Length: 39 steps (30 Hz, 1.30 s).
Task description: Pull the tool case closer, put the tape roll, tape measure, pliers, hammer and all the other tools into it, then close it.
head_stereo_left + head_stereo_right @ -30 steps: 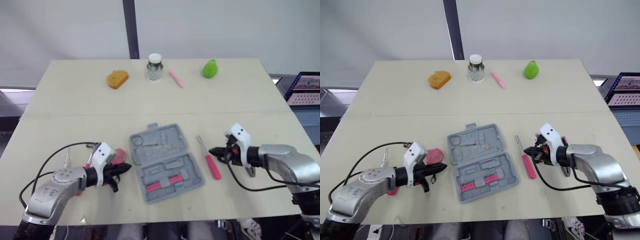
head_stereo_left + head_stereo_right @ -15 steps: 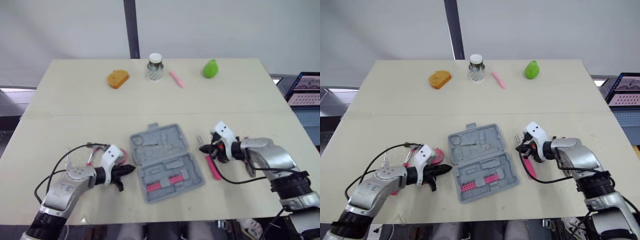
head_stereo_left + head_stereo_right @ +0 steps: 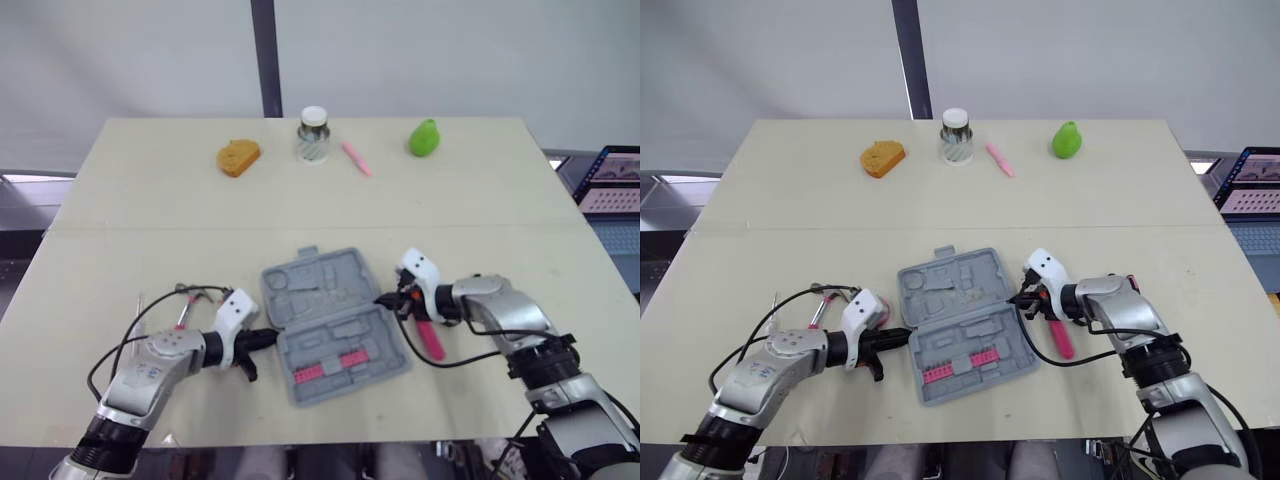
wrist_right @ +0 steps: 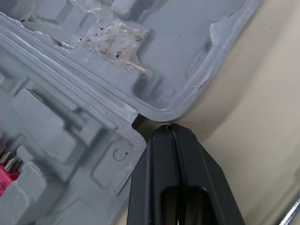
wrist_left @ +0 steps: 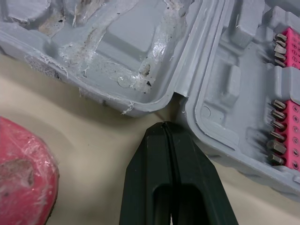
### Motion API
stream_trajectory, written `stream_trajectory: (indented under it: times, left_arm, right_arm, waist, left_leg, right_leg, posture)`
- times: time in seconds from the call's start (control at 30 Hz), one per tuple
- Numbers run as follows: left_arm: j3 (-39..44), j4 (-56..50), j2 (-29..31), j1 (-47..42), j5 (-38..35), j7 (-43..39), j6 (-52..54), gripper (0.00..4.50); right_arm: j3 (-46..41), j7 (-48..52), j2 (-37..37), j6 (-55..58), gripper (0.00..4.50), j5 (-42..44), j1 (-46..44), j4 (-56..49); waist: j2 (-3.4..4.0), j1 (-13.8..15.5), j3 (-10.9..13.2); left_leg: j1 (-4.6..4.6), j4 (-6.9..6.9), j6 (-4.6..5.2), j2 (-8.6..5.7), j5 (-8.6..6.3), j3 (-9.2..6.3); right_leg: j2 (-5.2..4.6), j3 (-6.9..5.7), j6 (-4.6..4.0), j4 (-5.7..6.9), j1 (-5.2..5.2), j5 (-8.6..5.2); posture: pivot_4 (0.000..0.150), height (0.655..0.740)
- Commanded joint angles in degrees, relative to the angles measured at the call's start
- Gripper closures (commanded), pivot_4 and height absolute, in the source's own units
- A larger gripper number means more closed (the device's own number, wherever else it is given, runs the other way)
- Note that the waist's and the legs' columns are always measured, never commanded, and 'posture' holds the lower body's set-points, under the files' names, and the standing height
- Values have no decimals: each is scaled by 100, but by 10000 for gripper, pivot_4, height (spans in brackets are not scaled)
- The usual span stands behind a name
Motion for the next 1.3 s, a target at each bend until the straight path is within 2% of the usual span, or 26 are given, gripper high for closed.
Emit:
stream_trajectory:
  times: [0.03,0.4,1.3]
  left_arm:
    - [-78,6,-68,-44,81,-12,-76,45000]
    - [-149,57,-235,-99,226,-82,-112,45000]
    - [-203,-500,-76,384,132,-198,139,45000]
  right_arm:
    - [-10,138,42,-46,44854,-17,-42,-86]
    - [-50,257,-33,33,44854,-47,111,-287]
    - [-468,91,-514,1022,44854,341,1402,-2160]
  waist:
    - [0,-3,0]
    - [0,18,0]
    - [0,8,0]
  left_leg:
    - [0,0,0,0,0,0]
    - [2,0,1,-1,1,-3]
    - [2,-5,0,1,0,-6]
  right_leg:
    - [0,0,0,0,0,0]
    - [-2,-1,0,0,4,0]
    - [-3,-2,0,-8,6,0]
  posture:
    - [1500,6950]
    - [1500,6950]
    - [1500,6950]
